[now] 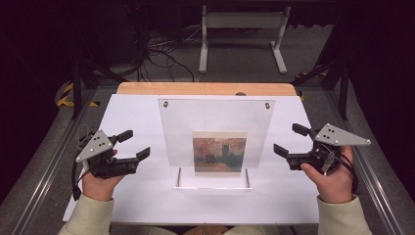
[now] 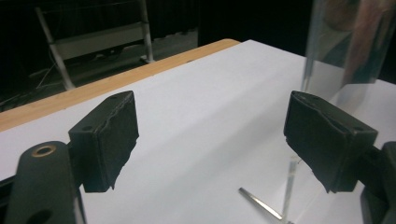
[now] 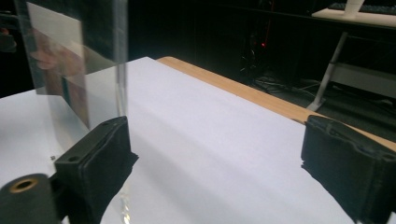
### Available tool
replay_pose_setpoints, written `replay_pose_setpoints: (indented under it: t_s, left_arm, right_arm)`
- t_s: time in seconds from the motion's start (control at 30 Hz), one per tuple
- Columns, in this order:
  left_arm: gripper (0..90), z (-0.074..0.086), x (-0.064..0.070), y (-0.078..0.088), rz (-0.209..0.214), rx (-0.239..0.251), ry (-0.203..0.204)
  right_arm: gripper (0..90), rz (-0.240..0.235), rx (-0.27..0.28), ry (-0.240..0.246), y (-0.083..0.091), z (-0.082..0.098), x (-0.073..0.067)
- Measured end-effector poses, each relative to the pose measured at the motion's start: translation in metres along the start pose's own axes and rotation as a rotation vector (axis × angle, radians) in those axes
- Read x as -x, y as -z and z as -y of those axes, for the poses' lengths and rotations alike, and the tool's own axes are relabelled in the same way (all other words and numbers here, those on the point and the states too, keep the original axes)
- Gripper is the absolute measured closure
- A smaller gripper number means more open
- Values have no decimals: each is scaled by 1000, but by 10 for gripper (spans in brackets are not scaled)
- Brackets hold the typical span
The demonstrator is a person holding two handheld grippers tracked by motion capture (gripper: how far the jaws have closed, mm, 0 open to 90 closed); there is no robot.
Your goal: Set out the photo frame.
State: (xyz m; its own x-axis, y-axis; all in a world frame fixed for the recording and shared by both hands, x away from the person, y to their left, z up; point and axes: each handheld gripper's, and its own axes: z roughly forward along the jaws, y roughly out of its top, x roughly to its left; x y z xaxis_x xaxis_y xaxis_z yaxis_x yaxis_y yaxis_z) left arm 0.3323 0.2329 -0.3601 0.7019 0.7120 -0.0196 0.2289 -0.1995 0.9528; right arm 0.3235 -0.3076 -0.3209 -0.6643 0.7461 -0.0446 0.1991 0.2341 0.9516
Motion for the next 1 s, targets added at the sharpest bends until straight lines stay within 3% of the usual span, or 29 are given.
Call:
replay_pose_setpoints:
  t_s: [0.27,0.5,1.0]
  left_arm:
    - [115,22,-18,2,-38,-20,22]
    - [59,43,-30,4,-40,-35,31]
    - [52,77,-46,-10,-26,-108,34]
  right_arm:
    - [18,31,-43,-26,-2,21,21]
    - [19,70,-70,-70,-5,39,35]
    - [20,49,-139,-109,-22,87,56]
